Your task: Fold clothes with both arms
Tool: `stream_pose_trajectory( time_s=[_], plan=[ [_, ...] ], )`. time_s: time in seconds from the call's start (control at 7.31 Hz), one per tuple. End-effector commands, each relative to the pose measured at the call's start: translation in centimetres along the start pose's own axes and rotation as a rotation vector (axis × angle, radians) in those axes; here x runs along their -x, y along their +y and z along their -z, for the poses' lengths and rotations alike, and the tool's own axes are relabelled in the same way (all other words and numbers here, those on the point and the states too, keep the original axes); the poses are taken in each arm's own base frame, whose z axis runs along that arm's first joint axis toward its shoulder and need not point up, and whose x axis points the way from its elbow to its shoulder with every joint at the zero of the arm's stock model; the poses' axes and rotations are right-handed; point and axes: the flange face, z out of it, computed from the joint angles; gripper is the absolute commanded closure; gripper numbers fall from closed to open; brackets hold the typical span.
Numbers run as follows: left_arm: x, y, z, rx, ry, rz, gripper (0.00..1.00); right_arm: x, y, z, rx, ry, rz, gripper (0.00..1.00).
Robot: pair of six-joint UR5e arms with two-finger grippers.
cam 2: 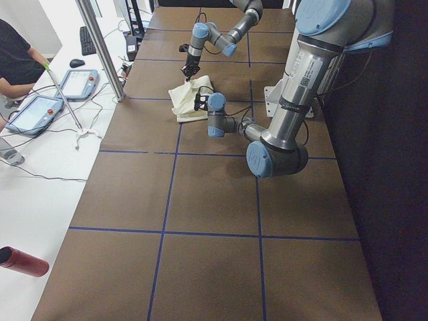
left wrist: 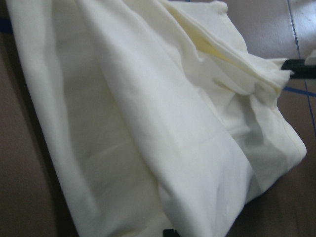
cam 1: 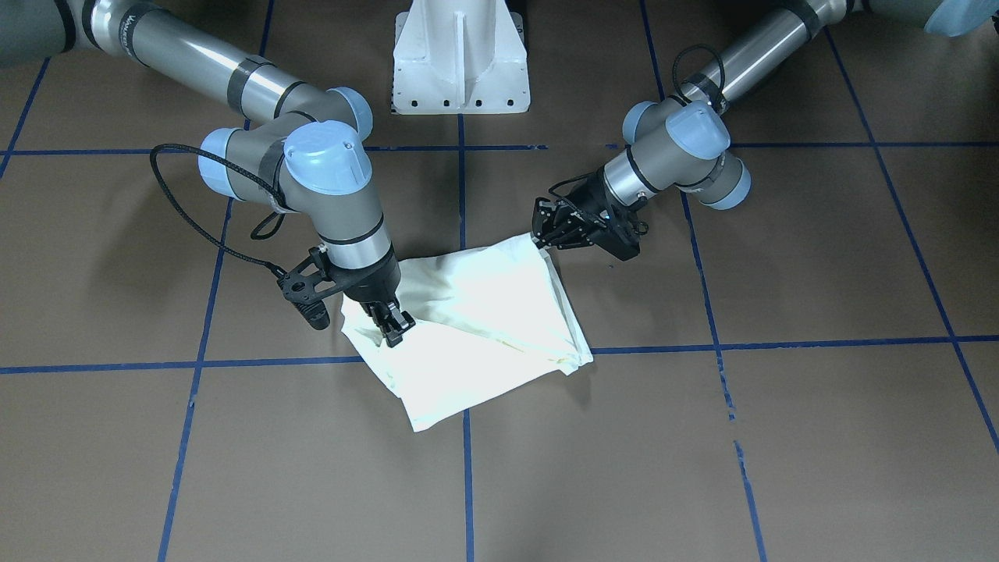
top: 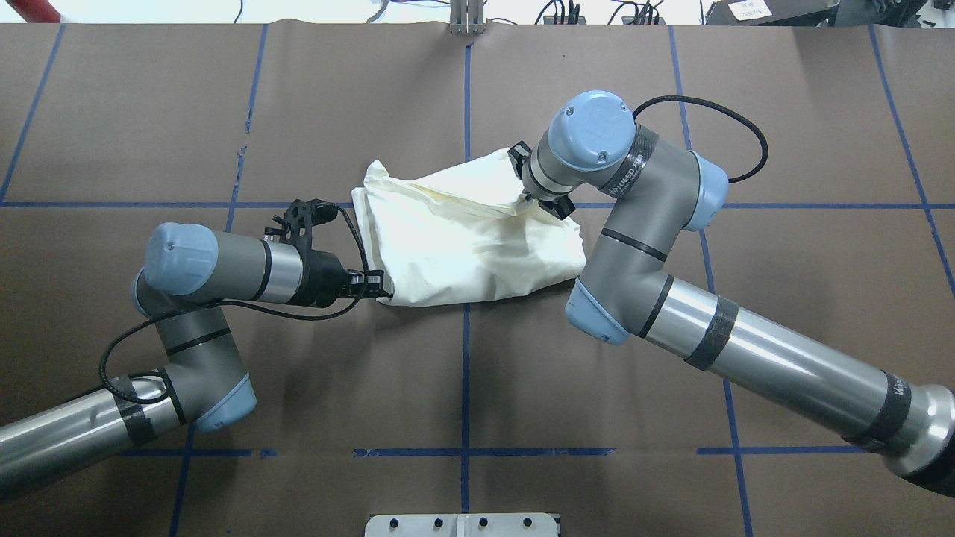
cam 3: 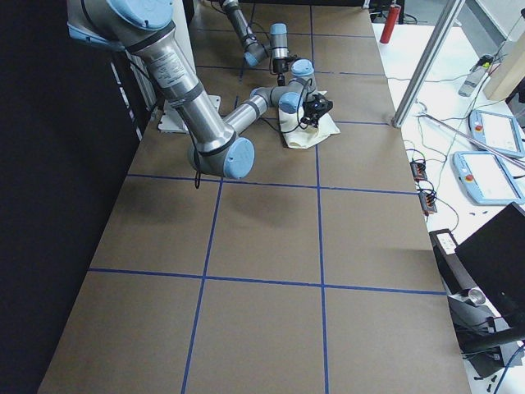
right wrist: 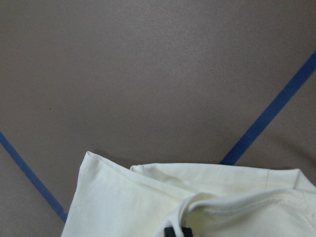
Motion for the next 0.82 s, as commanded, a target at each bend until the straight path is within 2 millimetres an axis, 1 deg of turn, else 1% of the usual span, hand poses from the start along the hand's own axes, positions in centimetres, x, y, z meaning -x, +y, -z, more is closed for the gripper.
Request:
stream_pose_trajectory(
  time_s=[0.0, 0.14, 0.27, 0.41, 0.55, 0.68],
  plan=[
    [-0.6, 3.4, -1.1, 0.063, 0.084, -0.029, 1.0, 0.0, 0.0, 0.0, 0.0, 0.001, 0.0, 1.0],
    [1.1, 4.6, 0.1, 0.116, 0.082, -0.026, 1.0, 0.0, 0.0, -0.1, -0.001, 0.002, 0.001, 1.0],
    [3.2, 6.1, 1.9, 0.162, 0.083, -0.025, 1.0, 0.0, 0.0, -0.1, -0.001, 0.002, 0.001, 1.0],
    [4.0, 6.9, 3.2, 0.177, 0.1, -0.033, 1.0, 0.3, 0.1, -0.1, 0.0, 0.001, 0.001, 1.0],
    [2.6, 6.9, 3.8, 0.176, 0.123, -0.041, 1.0, 1.0, 0.5, -0.1, 0.0, -0.003, 0.006, 0.44],
    [1.1, 6.0, 4.5, 0.16, 0.138, 0.002, 1.0, 3.2, 0.4, 0.6, -0.008, -0.02, 0.001, 0.0]
  ],
)
